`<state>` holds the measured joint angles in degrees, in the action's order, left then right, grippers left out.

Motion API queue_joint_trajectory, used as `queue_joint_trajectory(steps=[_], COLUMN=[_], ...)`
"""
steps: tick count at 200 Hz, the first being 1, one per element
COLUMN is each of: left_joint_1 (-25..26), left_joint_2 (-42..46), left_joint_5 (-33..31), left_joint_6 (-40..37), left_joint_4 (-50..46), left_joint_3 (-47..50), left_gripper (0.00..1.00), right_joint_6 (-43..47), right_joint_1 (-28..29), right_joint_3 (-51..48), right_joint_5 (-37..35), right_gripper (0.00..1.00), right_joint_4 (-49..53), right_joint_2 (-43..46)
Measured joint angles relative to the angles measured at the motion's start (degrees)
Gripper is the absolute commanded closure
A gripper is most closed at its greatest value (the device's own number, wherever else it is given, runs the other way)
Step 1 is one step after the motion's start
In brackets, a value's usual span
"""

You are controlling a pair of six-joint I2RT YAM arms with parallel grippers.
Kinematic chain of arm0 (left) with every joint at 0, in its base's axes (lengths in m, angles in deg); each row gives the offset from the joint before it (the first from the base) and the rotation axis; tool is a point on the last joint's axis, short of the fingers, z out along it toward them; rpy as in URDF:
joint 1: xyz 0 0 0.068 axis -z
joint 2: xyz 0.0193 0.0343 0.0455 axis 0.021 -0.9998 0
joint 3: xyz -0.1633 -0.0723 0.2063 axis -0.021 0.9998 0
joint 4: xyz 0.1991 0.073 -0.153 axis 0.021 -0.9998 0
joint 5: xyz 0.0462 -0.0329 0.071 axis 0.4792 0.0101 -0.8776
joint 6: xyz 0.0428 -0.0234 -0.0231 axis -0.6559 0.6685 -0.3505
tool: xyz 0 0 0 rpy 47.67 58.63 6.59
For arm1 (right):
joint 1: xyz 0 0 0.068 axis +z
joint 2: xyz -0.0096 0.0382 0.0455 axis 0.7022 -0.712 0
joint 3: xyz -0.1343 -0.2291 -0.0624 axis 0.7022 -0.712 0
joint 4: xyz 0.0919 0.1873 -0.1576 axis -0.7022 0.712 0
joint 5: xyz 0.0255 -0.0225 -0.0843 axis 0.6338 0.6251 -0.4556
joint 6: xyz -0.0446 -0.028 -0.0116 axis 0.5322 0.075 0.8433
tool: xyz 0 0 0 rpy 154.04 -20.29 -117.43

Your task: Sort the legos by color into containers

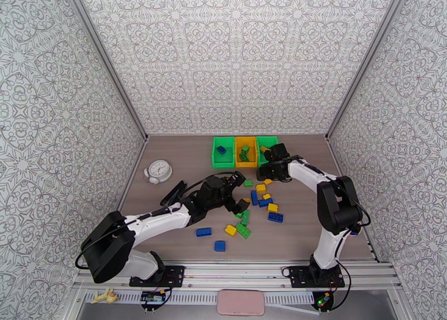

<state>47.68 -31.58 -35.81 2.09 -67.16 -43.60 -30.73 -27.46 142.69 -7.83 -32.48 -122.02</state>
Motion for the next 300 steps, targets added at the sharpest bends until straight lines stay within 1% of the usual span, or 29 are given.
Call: queue_joint_trajectory(steps=[35,62,83,133,165,196,216,239,249,269,292,300], left_joint_1=[0.7,1.0,0.9,0.9,0.6,0.5,0.5,0.5,0.5,0.5,0.5,0.5], left_joint_2=[-0.6,-0.9,-1.1,-2.2,-2.3,-2.3,-2.3,-2.2,-2.1,-1.8,-1.7,-1.7], left_joint_5=[-0.4,-0.3,0.5,2.8,4.2,6.3,7.6,8.4,8.6,8.7,9.1,9.2], left_joint_6=[0.0,0.0,-0.2,-0.9,-1.6,-1.9,-2.0,-2.0,-2.0,-2.1,-2.6,-2.7], left_joint_4=[1.7,2.2,3.1,3.1,3.1,3.2,3.2,3.6,3.7,3.7,3.7,3.7], left_joint_3=[0.6,0.9,0.9,0.9,0.9,0.9,0.9,0.9,0.9,0.9,0.9,0.9], left_gripper=[0.0,0.0,0.0,0.0,0.0,0.0,0.0,0.0,0.0,0.0,0.0,0.0], right_joint_6=[-3.2,-5.5,-6.3,-9.1,-10.0,-9.4,-6.3,-2.1,-1.1,-0.3,0.1,0.0], right_joint_1=[0.0,0.0,0.0,-0.7,-1.4,-1.4,-1.5,-1.5,-1.5,-1.5,-1.5,-1.5], right_joint_3=[0.5,-0.8,-3.1,-10.8,-12.7,-13.5,-13.4,-10.4,-8.9,-7.3,-6.4,-6.0], right_joint_5=[4.5,4.8,3.3,-2.3,-6.4,-8.8,-8.9,-8.8,-8.9,-9.1,-9.3,-9.4], right_gripper=[0.23,0.22,0.22,0.22,0.22,0.18,0.16,0.18,0.18,0.22,0.33,0.35], right_joint_4=[-1.1,-3.0,-4.7,-5.8,-5.6,-6.1,-6.4,-2.9,-1.6,0.4,2.1,2.5], right_joint_2=[-2.1,-2.4,-2.1,4.0,7.6,11.0,11.3,7.8,5.9,3.5,2.5,2.0])
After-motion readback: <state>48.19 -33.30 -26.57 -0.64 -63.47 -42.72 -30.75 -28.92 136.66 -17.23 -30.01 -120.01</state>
